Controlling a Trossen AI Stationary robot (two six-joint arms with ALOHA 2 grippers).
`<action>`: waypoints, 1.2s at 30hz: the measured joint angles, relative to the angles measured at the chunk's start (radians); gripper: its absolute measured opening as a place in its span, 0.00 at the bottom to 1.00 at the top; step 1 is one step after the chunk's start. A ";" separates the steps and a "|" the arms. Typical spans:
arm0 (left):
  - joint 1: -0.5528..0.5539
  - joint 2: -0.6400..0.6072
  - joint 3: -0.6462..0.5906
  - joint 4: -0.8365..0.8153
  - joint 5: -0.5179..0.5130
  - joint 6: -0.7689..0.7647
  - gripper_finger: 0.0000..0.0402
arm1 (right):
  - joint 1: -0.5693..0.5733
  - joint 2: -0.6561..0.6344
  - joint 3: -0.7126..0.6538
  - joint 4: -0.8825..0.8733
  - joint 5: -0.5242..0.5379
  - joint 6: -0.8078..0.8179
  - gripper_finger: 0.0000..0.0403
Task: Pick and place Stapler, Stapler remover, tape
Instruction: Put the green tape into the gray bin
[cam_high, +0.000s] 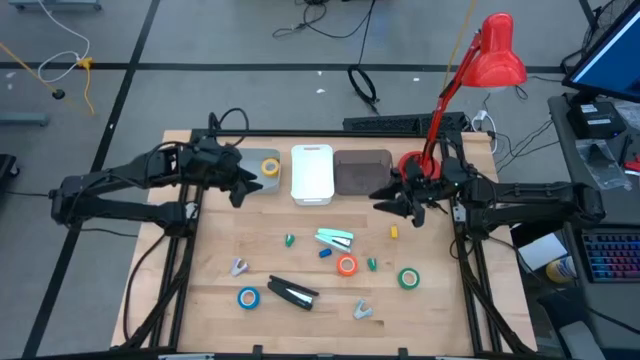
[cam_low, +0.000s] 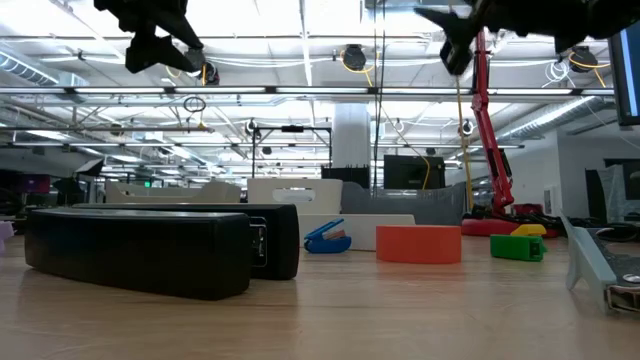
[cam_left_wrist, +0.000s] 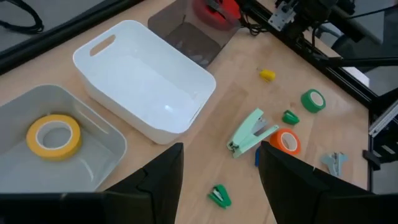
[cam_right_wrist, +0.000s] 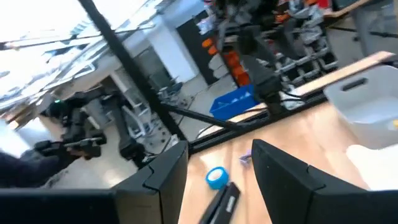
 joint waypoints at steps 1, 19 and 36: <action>-0.011 0.000 0.000 0.002 -0.011 -0.007 0.52 | 0.022 -0.001 0.024 -0.046 0.000 -0.012 0.41; -0.043 0.001 0.000 0.011 -0.064 -0.040 0.52 | 0.418 0.243 0.453 -1.429 0.115 0.080 0.33; -0.043 0.001 0.000 0.010 -0.068 -0.012 0.52 | 0.472 0.318 0.309 -1.454 0.102 0.326 0.33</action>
